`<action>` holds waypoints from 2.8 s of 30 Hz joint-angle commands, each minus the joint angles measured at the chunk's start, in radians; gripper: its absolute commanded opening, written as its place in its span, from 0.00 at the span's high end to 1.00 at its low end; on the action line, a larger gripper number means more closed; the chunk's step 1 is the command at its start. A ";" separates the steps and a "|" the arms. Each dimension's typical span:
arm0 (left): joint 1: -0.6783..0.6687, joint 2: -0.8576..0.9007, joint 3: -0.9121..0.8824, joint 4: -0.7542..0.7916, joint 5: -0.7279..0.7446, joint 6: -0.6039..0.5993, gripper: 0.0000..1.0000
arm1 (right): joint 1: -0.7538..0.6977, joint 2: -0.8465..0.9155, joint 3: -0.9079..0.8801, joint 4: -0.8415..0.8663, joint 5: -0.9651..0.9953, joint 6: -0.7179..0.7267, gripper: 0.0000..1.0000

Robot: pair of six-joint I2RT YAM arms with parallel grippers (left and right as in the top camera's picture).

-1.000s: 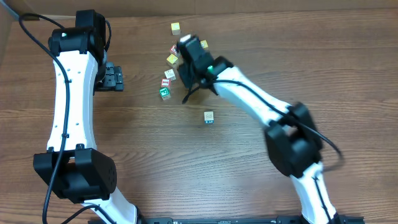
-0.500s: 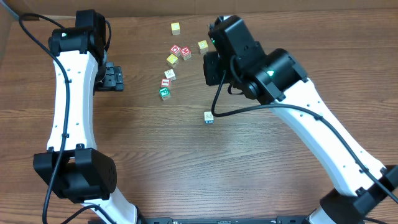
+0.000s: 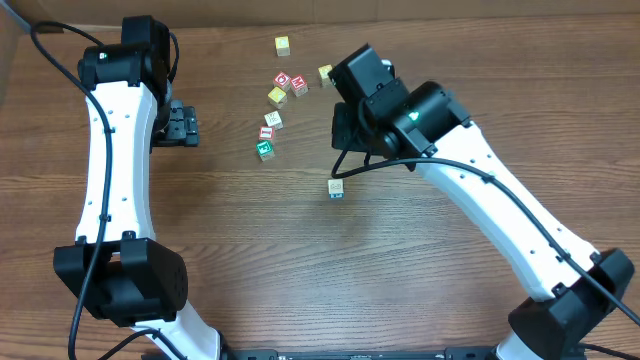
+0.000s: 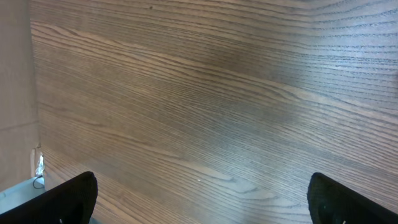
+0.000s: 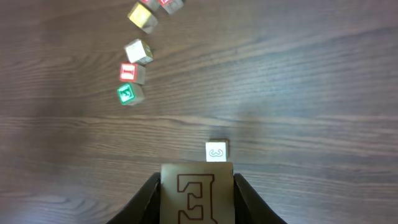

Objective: Flip 5 blocks

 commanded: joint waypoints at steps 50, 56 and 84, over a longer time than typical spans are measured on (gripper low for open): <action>-0.006 0.009 0.019 0.004 -0.013 0.003 0.00 | 0.028 0.021 -0.812 0.843 0.126 -0.017 0.69; -0.006 0.009 0.019 0.004 -0.013 0.003 0.00 | 0.030 0.046 -0.811 0.850 0.126 -0.017 0.61; -0.006 0.009 0.019 0.004 -0.013 0.003 0.00 | -0.026 -0.097 -0.765 0.747 0.234 0.013 0.77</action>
